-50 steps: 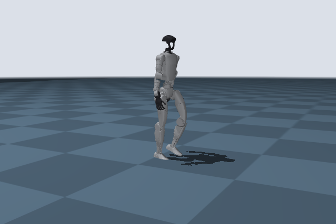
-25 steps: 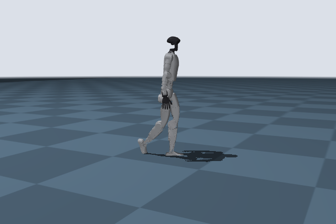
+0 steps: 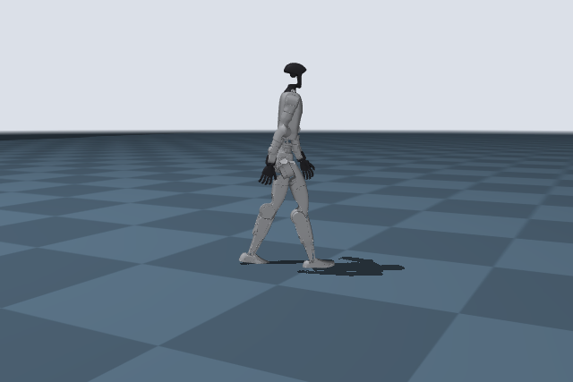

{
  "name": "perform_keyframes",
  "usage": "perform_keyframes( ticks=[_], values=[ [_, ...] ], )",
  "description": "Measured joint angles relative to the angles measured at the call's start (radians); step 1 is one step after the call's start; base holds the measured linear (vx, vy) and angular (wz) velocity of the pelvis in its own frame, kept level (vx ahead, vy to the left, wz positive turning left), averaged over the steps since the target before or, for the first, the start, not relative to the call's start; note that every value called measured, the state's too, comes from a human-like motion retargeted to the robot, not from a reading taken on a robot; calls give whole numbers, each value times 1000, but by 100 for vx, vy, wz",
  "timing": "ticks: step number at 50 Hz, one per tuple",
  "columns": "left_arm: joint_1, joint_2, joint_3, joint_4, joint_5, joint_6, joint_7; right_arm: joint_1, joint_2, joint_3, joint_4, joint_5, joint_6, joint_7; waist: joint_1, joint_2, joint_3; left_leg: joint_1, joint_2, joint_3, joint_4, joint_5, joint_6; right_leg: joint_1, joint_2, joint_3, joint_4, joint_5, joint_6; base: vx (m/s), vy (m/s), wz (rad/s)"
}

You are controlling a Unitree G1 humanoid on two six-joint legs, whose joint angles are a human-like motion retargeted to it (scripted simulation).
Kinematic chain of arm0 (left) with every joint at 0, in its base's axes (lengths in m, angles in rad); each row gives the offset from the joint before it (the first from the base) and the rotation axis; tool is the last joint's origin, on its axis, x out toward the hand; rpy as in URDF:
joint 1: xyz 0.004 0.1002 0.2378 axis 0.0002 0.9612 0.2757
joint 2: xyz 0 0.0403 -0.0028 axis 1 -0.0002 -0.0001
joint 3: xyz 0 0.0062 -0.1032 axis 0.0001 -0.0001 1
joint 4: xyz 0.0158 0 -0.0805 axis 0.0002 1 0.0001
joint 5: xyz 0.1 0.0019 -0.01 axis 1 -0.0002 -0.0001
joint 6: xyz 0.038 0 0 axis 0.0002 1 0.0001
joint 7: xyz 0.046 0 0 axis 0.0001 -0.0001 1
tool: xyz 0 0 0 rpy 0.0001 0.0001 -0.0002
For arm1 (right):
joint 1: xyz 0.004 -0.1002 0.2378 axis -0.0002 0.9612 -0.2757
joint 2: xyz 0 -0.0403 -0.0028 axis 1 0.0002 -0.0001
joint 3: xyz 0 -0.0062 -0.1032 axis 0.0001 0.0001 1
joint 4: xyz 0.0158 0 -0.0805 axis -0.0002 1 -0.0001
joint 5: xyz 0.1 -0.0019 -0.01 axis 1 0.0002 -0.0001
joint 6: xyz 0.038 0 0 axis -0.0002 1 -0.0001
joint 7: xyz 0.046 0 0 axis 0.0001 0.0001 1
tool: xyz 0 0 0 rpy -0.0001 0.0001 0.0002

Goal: Walk run

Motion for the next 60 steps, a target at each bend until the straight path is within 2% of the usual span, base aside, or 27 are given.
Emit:
perform_keyframes(
  ticks=[2, 3, 5, 6, 7, 10, 12, 13, 15, 19, 27, 30, 34, 36, 38, 40, 42, 45, 48, 49, 50, 54, 56, 60],
  values=[
    [43, 19, -6, 71, 38, 33, 11, -12, -14, -9, 0, 4, 7, 9, -27, 15, -16, 4, 5, -39, 37, 70, -69, 6, -7, -42, 39, 26, 1, 77, -28, 69],
    [70, 27, -5, 100, 68, 62, 21, -19, -21, -10, 0, 13, 5, 16, -47, 31, -19, 4, 16, -72, 61, 127, -111, 12, 20, 58, 52, 43, -13, 84, -34, 64],
    [126, 30, 21, 148, 136, 132, 56, -50, -40, -7, 0, 42, 3, 39, -51, 63, -23, -10, 37, -119, 127, 289, -218, 22, 52, 114, 95, 16, -53, 84, -28, 23],
    [154, 23, 29, 172, 152, 162, 73, -74, -63, -6, 0, 53, 6, 54, -66, 65, -32, -39, 16, -113, 180, 388, -253, 11, 25, 116, 125, -7, -68, 89, -5, 20],
    [180, 20, 31, 195, 162, 185, 81, -99, -84, -7, -3, 61, 5, 67, -78, 64, -36, -72, -9, -98, 245, 476, -277, 8, -3, 122, 151, -27, -80, 92, 15, 35],
    [244, 34, -17, 222, 168, 197, 33, -177, -121, -4, -38, 77, -26, 83, -85, 31, -29, -197, -75, -14, 513, 648, -277, 52, -63, 130, 176, -78, -111, 75, -2, 2],
    [300, 38, -30, 220, 215, 198, 34, -203, -121, 14, -79, 94, -51, 87, -80, 14, -33, -270, -65, -60, 643, 610, -277, 102, -35, 153, 176, -113, -144, 75, -64, -20],
    [331, 39, -24, 215, 253, 202, 50, -211, -114, 22, -104, 99, -60, 91, -73, 6, -33, -309, -37, -77, 705, 538, -277, 133, -13, 148, 161, -116, -165, 80, -76, -43],
    [374, 40, 11, 198, 327, 209, 80, -242, -112, 33, -153, 102, -78, 107, -29, -15, -23, -397, 70, 9, 800, 429, -209, 187, 31, 166, 130, -115, -204, 66, -54, -94],
    [434, 38, 67, 193, 342, 195, 88, -297, -132, 63, -240, 95, -129, 147, 56, -46, -15, -554, 110, 67, 737, 287, -70, 259, 64, 237, 114, -130, -217, 67, -24, -108],
    [510, 20, 159, 204, 255, 178, 17, -378, -173, 89, -350, 65, -181, 239, 149, -30, 1, -673, 100, 75, 147, 244, 56, 409, 147, 273, 94, -185, -250, 68, -15, -92],
    [528, 24, 156, 195, 304, 158, 4, -378, -174, 94, -359, 71, -201, 230, 191, -42, 16, -681, 52, 12, -44, 214, 27, 468, 149, 302, 107, -207, -254, 78, -7, -101],
    [545, 50, 148, 192, 415, 167, 18, -342, -164, 77, -321, 45, -191, 202, 221, -61, -1, -664, 53, 70, -52, 203, 63, 520, 148, 290, 131, -173, -245, 81, -5, -68],
    [554, 63, 158, 197, 446, 193, 29, -306, -156, 61, -283, 17, -173, 184, 252, -70, -21, -642, 74, 131, -24, 246, 72, 540, 148, 294, 158, -117, -217, 104, 3, -103],
    [559, 75, 177, 210, 444, 222, 33, -258, -142, 46, -235, -13, -138, 156, 267, -85, -49, -624, 63, 101, -12, 293, 74, 549, 135, 276, 201, -10, -166, 95, 4, -88],
    [549, 89, 200, 222, 405, 245, 24, -211, -120, 51, -179, -20, -90, 123, 248, -108, -68, -619, 43, 58, 36, 267, 89, 540, 112, 251, 271, 158, -74, 102, 1, -44],
    [516, 105, 209, 222, 346, 253, 17, -170, -103, 67, -118, 4, -59, 101, 231, -104, -66, -579, 67, 78, 54, 232, 90, 502, 137, 258, 408, 305, 40, 84, -7, -27],
    [430, 120, 200, 222, 234, 255, 47, -121, -91, 76, -45, 10, -48, 116, 211, -83, -75, -492, 101, 130, 37, 174, 87, 382, 166, 173, 671, 400, 150, 77, -10, -40],
    [318, 117, 172, 211, 115, 230, 68, -72, -68, 59, -50, -59, -17, 138, 216, -48, -85, -437, 149, 161, 20, 139, 67, 265, 142, 79, 772, 265, 47, 60, -4, -79],
    [283, 114, 165, 198, 88, 219, 63, -55, -62, 54, -55, -77, -13, 128, 192, -34, -83, -413, 152, 167, 11, 133, 63, 229, 141, 57, 788, 217, 30, 66, 0, 18],
    [249, 110, 159, 182, 68, 208, 55, -37, -57, 50, -59, -90, -11, 113, 160, -18, -81, -389, 153, 166, 0, 128, 60, 195, 147, 42, 793, 175, 25, 63, 1, 74],
    [117, 96, 127, 101, 33, 155, -3, 11, -49, 30, -53, -78, -9, 50, 41, 14, -72, -316, 128, 144, -25, 97, 48, 77, 124, 49, 679, 18, 70, 62, -3, 66],
    [60, 101, 111, 61, 32, 131, -22, 27, -43, 9, -41, -55, 4, 40, 9, 2, -67, -269, 102, 162, -38, 77, 45, 45, 92, 63, 553, -1, 86, 51, -7, -10],
    [-35, 124, 87, -4, 42, 97, -22, 35, -30, -34, -1, 27, 20, 49, -16, -39, -49, -159, 43, 214, -66, 31, 30, 8, 19, 59, 283, -5, 41, 63, -14, -53]
  ],
)
